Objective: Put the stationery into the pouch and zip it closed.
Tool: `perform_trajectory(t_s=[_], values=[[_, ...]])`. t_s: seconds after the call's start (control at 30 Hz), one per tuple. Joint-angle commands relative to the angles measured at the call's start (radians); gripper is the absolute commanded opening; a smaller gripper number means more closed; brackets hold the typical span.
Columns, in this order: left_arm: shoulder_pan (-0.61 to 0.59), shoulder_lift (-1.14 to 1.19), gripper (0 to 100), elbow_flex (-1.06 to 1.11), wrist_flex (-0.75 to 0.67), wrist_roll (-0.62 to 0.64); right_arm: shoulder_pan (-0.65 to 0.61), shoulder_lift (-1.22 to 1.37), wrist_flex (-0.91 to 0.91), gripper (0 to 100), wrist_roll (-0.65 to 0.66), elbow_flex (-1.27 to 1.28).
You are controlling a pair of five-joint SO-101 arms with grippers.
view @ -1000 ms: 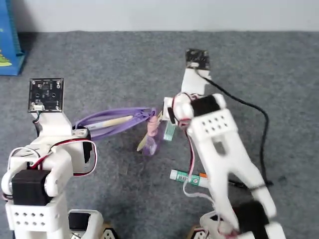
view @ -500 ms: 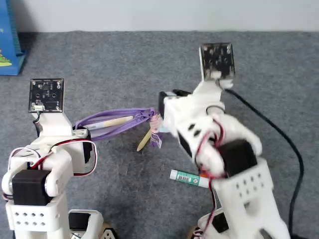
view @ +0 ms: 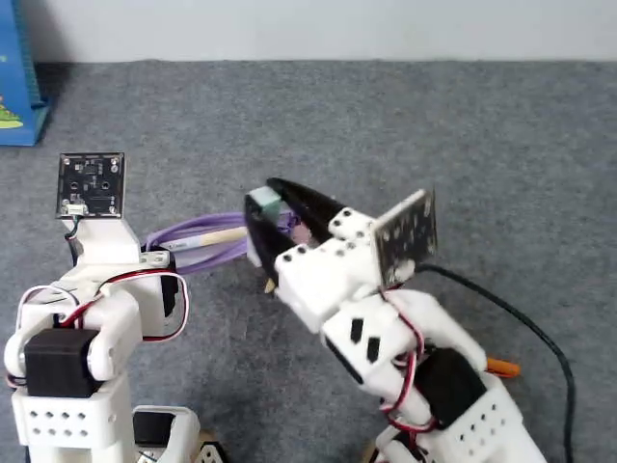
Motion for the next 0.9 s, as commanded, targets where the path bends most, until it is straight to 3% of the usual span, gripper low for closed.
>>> perform_trajectory(t_s=[0.0,0.33,0.57,0.63,0.73,0.8,0.87], values=[[0.002,-0.008,1,0.004,-0.02,0.011,-0.074,-0.005,-0.174,0.8,0.014,0.055],[0.002,-0.008,1,0.005,-0.02,0.011,-0.082,0.208,-0.642,0.8,0.118,0.241],[0.002,-0.008,1,0.005,-0.02,0.011,-0.088,0.26,-0.921,0.9,0.296,0.419],[0.002,-0.008,1,0.005,-0.02,0.011,-0.088,0.246,-0.928,2.0,0.316,0.453],[0.002,-0.008,1,0.005,-0.02,0.011,-0.088,0.185,-0.918,13.2,0.281,0.491],[0.002,-0.008,1,0.005,-0.02,0.011,-0.087,0.133,-0.843,21.9,0.25,0.485],[0.002,-0.008,1,0.005,-0.02,0.011,-0.082,0.077,-0.728,24.1,0.203,0.457]])
